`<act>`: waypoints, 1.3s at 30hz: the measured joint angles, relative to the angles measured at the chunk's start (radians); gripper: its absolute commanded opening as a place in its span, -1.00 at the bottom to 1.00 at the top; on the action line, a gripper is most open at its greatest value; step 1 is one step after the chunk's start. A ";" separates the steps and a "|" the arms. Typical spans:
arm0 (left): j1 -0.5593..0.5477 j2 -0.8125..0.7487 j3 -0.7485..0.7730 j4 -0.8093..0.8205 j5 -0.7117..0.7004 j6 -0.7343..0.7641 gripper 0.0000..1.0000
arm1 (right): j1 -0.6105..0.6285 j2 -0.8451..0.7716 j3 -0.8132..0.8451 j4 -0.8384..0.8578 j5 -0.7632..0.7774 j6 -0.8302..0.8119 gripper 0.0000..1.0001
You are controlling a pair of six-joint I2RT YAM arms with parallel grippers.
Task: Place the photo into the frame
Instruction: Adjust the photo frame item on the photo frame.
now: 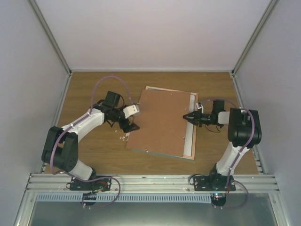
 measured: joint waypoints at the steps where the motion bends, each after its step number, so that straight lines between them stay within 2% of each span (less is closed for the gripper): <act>1: -0.008 -0.009 -0.019 -0.010 -0.011 0.037 0.78 | -0.002 0.000 0.003 -0.014 0.008 -0.011 -0.83; 6: -0.186 -0.027 -0.085 -0.030 -0.077 0.137 0.65 | -0.014 0.000 0.016 -0.067 0.053 -0.070 -0.72; 13: -0.341 -0.026 -0.113 -0.023 -0.199 0.204 0.68 | -0.014 0.000 0.018 -0.082 0.092 -0.097 -0.84; 22: -0.421 -0.016 -0.134 -0.020 -0.278 0.265 0.68 | -0.018 0.000 0.019 -0.093 0.077 -0.094 -0.99; 30: -0.484 0.019 -0.134 0.022 -0.313 0.265 0.68 | -0.019 0.000 0.019 -0.095 0.066 -0.093 -0.99; 39: -0.494 0.060 -0.117 0.042 -0.326 0.221 0.66 | -0.021 0.001 0.020 -0.095 0.062 -0.093 -0.99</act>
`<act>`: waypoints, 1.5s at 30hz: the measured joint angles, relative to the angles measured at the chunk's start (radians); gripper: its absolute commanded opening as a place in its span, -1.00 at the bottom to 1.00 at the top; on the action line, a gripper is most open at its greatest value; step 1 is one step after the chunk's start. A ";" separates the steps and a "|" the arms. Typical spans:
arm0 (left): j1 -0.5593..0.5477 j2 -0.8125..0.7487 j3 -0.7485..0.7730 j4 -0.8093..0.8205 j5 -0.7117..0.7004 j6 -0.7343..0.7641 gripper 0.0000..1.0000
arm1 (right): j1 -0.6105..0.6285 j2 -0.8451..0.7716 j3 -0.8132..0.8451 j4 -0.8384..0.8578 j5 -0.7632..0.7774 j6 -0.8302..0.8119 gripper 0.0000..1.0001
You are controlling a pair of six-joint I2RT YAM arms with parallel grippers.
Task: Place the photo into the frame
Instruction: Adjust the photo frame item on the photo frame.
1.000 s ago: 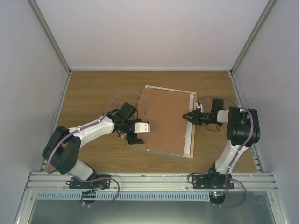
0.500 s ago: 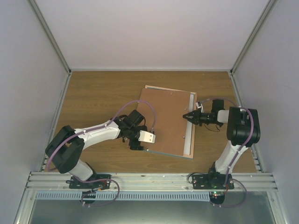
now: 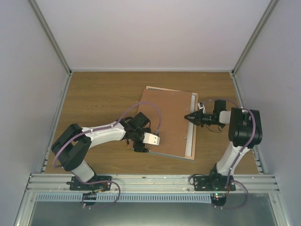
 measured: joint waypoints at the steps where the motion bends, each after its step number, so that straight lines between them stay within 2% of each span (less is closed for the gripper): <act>1: -0.001 0.005 0.008 -0.005 0.002 -0.007 0.66 | -0.001 0.000 0.002 0.000 0.000 0.000 -0.99; 17: 0.043 0.048 0.129 0.014 0.104 -0.184 0.59 | -0.008 0.007 0.022 -0.038 -0.004 -0.013 -0.99; 19: 0.079 0.036 0.129 0.010 0.124 -0.196 0.54 | -0.009 0.004 0.023 -0.048 -0.003 -0.019 -0.99; 23: 0.224 0.002 0.129 0.006 0.135 -0.196 0.45 | -0.012 -0.007 0.025 -0.076 -0.003 -0.039 -0.99; 26: 0.344 -0.012 0.111 0.013 0.103 -0.176 0.45 | -0.016 -0.010 0.025 -0.095 -0.003 -0.054 -0.99; 29: 0.404 -0.033 0.063 0.012 0.042 -0.151 0.41 | -0.019 -0.010 0.025 -0.106 -0.003 -0.065 -0.99; 38: 0.407 -0.008 0.048 0.029 -0.060 -0.132 0.36 | -0.020 -0.010 0.025 -0.113 -0.003 -0.072 -0.99; 45: 0.407 0.022 0.048 0.033 -0.082 -0.132 0.32 | -0.021 -0.010 0.025 -0.113 -0.003 -0.072 -0.99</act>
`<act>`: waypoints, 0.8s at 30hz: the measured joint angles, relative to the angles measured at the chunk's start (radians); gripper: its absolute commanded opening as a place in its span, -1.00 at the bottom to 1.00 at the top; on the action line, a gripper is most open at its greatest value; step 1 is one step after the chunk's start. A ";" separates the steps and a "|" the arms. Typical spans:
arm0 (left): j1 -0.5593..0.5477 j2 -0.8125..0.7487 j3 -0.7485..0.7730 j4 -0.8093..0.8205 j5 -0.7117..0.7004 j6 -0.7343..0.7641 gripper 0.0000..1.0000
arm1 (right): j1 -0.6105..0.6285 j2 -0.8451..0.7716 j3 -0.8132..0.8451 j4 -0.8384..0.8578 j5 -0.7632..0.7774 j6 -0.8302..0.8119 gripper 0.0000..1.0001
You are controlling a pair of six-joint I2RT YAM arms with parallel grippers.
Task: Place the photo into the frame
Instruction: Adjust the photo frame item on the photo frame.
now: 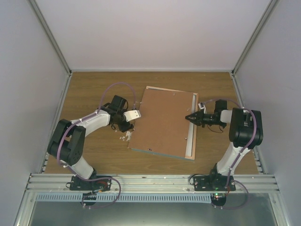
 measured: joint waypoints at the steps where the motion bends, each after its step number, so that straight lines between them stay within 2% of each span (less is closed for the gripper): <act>1: -0.001 0.003 0.000 0.000 0.000 0.000 0.31 | 0.000 0.000 0.000 0.000 0.000 0.000 -0.99; 16: -0.069 0.013 0.000 -0.014 0.011 0.008 0.28 | -0.004 0.000 0.000 0.000 0.000 0.000 -0.99; 24: -0.013 0.039 0.122 -0.057 0.100 -0.025 0.27 | -0.005 -0.024 0.006 -0.037 -0.001 -0.009 -0.99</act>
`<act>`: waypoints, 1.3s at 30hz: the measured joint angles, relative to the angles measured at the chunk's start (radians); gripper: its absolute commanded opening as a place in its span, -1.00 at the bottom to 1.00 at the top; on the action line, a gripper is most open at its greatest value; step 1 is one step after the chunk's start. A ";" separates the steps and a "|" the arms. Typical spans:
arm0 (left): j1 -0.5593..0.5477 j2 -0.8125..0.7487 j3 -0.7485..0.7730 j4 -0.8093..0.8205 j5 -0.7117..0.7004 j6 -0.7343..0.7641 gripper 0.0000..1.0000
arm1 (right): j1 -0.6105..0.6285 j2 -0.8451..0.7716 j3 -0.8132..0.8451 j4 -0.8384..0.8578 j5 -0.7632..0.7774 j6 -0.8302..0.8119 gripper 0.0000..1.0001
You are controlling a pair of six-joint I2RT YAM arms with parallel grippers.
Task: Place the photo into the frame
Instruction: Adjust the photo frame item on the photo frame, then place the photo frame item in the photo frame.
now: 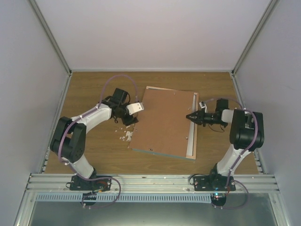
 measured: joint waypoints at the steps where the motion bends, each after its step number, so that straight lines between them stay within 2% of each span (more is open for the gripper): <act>1: 0.011 0.006 0.018 0.001 0.008 -0.005 0.27 | -0.001 -0.010 0.003 -0.006 -0.001 -0.002 -0.99; 7: 0.039 0.034 0.064 0.003 0.041 -0.039 0.27 | -0.029 -0.063 0.005 -0.061 -0.016 -0.015 -0.99; 21: 0.039 0.072 0.072 0.004 0.082 -0.090 0.26 | -0.087 -0.064 0.068 -0.236 -0.095 -0.118 -0.99; 32: 0.039 0.073 0.072 0.005 0.095 -0.107 0.25 | -0.129 -0.053 0.253 -0.459 -0.137 -0.279 -0.99; 39: 0.039 0.073 0.071 0.006 0.101 -0.115 0.23 | -0.155 0.035 0.307 -0.585 -0.101 -0.371 -0.99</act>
